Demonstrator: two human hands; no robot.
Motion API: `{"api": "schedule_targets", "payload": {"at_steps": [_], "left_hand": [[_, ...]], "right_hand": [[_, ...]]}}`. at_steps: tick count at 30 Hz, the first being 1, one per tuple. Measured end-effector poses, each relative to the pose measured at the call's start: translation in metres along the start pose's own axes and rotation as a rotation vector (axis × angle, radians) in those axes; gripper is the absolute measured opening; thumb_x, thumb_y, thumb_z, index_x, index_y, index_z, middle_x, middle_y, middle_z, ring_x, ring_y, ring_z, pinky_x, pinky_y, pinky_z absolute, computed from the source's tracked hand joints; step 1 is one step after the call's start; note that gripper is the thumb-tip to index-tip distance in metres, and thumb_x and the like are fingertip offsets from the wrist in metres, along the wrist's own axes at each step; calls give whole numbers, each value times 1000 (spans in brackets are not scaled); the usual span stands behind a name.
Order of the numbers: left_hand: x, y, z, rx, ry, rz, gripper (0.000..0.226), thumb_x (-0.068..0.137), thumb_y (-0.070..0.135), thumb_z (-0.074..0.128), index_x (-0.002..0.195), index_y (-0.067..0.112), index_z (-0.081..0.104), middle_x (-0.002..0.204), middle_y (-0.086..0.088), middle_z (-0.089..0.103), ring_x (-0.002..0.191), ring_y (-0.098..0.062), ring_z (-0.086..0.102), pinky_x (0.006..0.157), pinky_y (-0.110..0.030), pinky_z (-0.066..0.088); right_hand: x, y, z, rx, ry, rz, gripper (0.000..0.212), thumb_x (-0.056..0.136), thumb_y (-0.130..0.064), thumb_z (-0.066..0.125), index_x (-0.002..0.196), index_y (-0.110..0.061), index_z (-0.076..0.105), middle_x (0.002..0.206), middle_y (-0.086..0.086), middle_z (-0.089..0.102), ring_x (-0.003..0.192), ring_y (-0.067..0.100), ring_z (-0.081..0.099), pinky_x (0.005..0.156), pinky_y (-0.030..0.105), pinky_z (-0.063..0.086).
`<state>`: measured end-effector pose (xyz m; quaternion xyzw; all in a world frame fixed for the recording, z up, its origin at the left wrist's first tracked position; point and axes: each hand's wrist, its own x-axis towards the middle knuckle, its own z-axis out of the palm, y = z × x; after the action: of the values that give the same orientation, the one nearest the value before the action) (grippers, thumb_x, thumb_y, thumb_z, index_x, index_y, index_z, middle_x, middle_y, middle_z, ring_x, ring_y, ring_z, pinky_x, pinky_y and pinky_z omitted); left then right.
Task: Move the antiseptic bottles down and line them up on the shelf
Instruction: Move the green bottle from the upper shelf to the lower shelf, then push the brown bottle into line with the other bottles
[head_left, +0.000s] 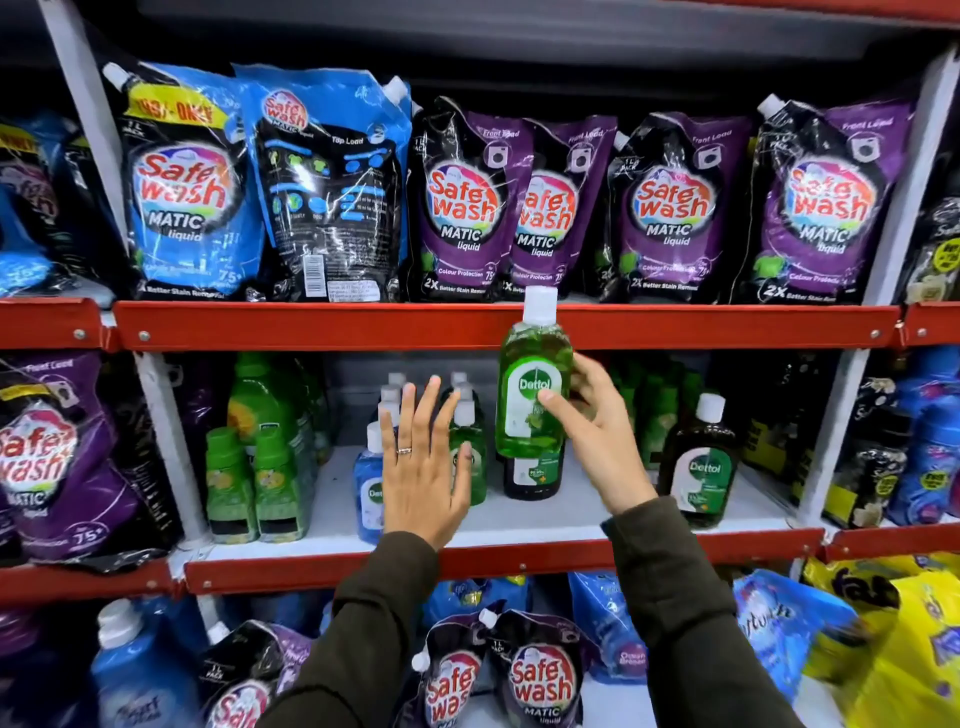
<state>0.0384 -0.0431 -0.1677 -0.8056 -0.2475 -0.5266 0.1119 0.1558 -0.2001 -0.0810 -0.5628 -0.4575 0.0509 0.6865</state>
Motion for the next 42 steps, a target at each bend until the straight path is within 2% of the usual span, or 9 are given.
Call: {"api": "schedule_targets", "payload": {"at_steps": [3,10,15,21,24,28,33,38,42], "left_hand": [[-30,-8,9,-6,-77,-31,60,100,32,44,157,16,33,170,-6,21,160,-24,4,129,-45,-7],[-93,-20,31,48,-412,-72,63,101,42,32,157,15,33,170,-9,22,159,-27,7,128,-51,7],[-119,-27,39,50,-430,-80,61,102,44,31,157,15,35,168,-9,27,158,-25,13,127,-48,5],[-127,-30,45,73,-430,-78,65,103,43,32,161,15,24,171,-9,17,159,-27,11,127,-51,10],[-127,-31,47,93,-430,-70,66,103,43,30,160,11,25,170,-10,18,159,-29,12,127,-50,9],[-129,-32,48,96,-418,-73,66,103,43,31,161,11,22,171,-10,16,159,-27,9,129,-49,6],[-128,-32,50,103,-423,-75,66,104,43,29,161,11,22,171,-11,17,159,-28,10,128,-50,9],[-130,-33,50,100,-441,-88,67,103,43,31,162,12,18,172,-9,12,160,-26,4,129,-49,5],[-131,-32,51,102,-447,-102,67,104,45,27,162,12,18,172,-9,12,160,-26,5,129,-50,8]], "right_hand": [[-17,36,7,-6,-34,63,42,95,-14,63,130,-32,48,131,1,62,116,2,61,105,44,51],[-35,104,28,-53,-36,211,46,95,-14,63,128,-35,40,143,8,50,137,28,48,115,51,40],[-29,135,45,-34,-75,258,47,95,-10,61,132,-27,38,144,17,51,135,36,50,112,55,42],[-21,157,65,-6,-146,249,46,94,1,59,135,-5,38,127,12,57,127,33,57,85,12,53],[-20,164,70,-18,-158,236,47,95,-1,58,137,-6,37,130,13,56,128,30,55,88,15,53],[-17,173,70,-25,-164,234,46,95,-4,59,136,-8,38,132,15,57,127,30,56,103,39,52],[-17,176,70,-28,-188,228,43,96,-6,58,133,-18,37,131,5,55,120,10,55,87,9,50],[-24,171,59,-43,-135,190,51,93,-11,66,138,-14,43,138,4,56,121,9,56,101,27,52],[-26,167,23,-98,167,133,43,90,-19,69,130,-23,54,132,-2,62,119,16,59,97,36,51]]}}
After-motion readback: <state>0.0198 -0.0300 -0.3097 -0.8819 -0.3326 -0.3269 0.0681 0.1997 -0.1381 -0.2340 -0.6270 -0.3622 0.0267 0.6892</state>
